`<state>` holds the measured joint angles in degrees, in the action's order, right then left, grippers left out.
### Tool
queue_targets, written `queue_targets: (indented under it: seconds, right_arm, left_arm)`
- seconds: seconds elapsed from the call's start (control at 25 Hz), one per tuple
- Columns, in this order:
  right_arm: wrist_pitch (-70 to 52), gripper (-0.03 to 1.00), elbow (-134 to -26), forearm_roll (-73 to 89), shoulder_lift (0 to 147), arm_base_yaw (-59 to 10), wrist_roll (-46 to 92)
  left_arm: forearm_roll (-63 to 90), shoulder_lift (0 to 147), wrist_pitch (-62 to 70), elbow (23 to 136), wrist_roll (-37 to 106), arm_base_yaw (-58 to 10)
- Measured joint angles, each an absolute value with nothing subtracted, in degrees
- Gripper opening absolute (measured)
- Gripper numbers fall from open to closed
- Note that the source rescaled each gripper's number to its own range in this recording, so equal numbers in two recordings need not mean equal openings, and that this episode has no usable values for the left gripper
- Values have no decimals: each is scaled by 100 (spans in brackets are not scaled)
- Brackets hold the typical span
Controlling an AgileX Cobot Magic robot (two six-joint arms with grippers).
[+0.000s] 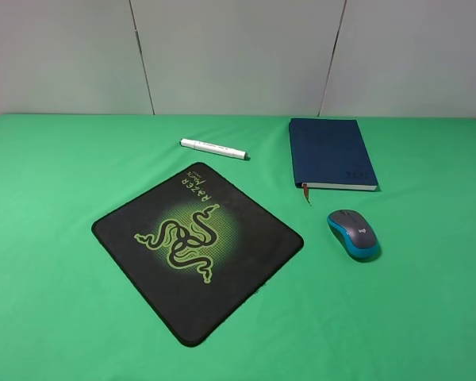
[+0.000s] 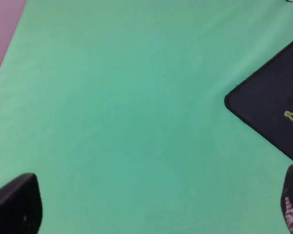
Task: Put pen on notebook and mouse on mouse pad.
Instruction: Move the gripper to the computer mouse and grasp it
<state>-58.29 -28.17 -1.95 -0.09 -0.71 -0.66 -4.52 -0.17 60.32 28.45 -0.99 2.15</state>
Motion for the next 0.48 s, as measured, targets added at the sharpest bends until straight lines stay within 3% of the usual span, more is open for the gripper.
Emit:
queue_targets:
  seconds: [0.48]
  right_arm:
    - [-5829, 100, -2817, -195, -9, -71, -66]
  left_arm:
    - [-452, -17, 6032, 2845, -99, 215]
